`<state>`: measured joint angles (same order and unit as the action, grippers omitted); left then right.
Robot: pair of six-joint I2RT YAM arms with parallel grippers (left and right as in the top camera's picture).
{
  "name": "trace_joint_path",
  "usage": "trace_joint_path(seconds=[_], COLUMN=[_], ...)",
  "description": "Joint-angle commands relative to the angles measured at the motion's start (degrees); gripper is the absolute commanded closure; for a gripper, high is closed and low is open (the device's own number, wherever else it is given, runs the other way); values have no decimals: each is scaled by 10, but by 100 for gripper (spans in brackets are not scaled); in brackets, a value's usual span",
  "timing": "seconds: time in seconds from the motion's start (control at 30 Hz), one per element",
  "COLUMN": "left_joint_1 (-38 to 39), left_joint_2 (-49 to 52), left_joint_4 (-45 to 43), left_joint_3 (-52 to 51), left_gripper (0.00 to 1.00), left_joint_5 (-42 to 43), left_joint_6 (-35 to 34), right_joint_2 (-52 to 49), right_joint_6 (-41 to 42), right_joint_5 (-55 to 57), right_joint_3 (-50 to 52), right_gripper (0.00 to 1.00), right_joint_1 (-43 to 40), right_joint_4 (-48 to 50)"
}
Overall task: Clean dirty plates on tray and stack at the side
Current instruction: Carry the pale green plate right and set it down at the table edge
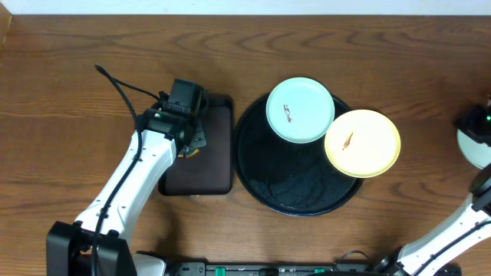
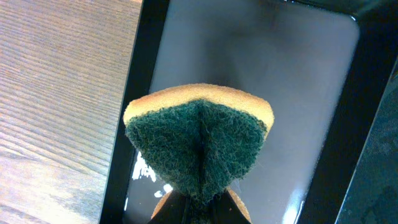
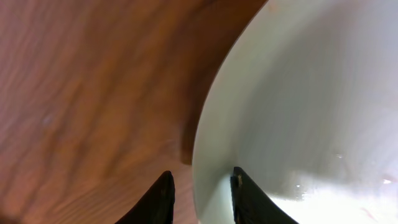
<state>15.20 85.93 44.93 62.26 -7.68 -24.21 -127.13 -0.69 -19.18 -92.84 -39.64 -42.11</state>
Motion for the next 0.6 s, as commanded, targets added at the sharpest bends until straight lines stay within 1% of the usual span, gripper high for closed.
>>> trace_joint_path(seconds=[0.0,0.13,0.23,0.33,0.43,0.5,0.57], left_joint_1=[0,0,0,0,0,0,0], left_joint_2=[1,1,1,1,1,1,1], left_joint_4=[0,0,0,0,0,-2,-3], left_joint_3=[-2,-2,-2,-2,-2,-2,-2], left_gripper=[91,91,91,91,91,91,91], left_joint_5=[-5,-5,-5,-5,-5,-5,-5], left_joint_6=[-5,-5,-5,-5,-5,-5,-5], right_joint_2=[-17,-16,-9,10,38,65,88], right_joint_6=[-2,-3,-5,-17,-38,-70,-88], right_joint_5=[-47,-42,-29,-27,-27,-27,-27], right_joint_3=[4,2,-18,-72,-144,-189,-206], right_gripper=[69,66,65,64,62,62,61], right_joint_1=[62,113,136,149,162,179,196], right_joint_4=[-26,-38,-54,-106,-182,-240,-279])
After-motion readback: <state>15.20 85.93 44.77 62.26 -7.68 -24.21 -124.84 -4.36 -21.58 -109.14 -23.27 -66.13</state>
